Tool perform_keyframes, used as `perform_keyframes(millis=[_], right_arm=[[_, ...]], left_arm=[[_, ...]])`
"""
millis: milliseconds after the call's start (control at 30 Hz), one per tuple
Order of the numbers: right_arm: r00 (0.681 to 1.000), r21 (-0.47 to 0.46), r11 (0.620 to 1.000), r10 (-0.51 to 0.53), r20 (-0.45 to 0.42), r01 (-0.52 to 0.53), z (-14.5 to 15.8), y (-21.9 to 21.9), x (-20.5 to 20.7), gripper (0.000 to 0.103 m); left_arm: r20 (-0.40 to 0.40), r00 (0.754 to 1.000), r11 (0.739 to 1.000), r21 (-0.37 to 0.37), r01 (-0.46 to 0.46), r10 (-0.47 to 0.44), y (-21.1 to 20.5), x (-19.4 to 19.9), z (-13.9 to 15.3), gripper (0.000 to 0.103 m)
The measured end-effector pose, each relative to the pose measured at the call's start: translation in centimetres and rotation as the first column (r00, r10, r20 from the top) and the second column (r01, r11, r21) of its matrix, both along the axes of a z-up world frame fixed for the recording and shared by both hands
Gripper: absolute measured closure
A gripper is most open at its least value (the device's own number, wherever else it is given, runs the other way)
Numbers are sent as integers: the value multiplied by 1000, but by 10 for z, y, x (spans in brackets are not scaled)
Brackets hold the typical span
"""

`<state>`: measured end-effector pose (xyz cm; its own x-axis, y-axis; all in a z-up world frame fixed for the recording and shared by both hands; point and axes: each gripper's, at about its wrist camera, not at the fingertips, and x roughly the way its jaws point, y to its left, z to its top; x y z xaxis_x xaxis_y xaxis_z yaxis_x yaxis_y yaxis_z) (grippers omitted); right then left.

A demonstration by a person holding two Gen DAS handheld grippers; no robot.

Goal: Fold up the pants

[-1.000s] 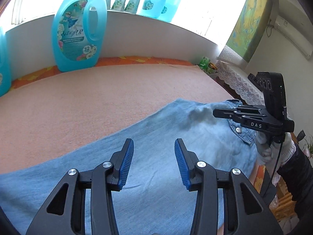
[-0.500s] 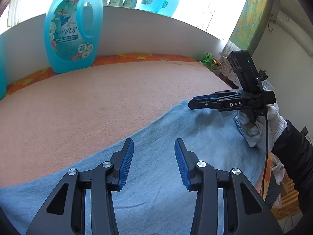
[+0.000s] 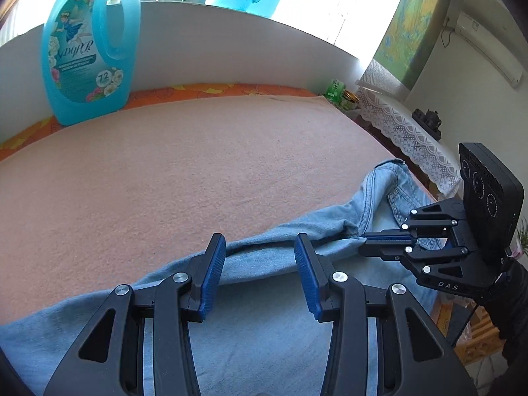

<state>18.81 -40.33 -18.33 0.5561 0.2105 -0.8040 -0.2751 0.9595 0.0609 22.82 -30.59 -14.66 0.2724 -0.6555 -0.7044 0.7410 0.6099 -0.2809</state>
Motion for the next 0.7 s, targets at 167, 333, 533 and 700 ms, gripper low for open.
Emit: perform_keyframes(millis=[167, 333, 533, 700], right_arm=[[1000, 101, 995, -14, -8, 15, 15, -19, 1, 88], [998, 95, 994, -50, 31, 47, 30, -26, 18, 78], [1000, 2, 1000, 13, -28, -13, 14, -4, 39, 64], [999, -66, 996, -51, 19, 52, 20, -5, 68, 96]], left_arm=[[31, 997, 994, 84, 64, -67, -15, -16, -16, 61], [35, 997, 993, 96, 63, -66, -17, -18, -16, 61], [40, 998, 994, 95, 51, -55, -16, -16, -16, 61], [105, 994, 999, 45, -17, 12, 4, -16, 4, 61]])
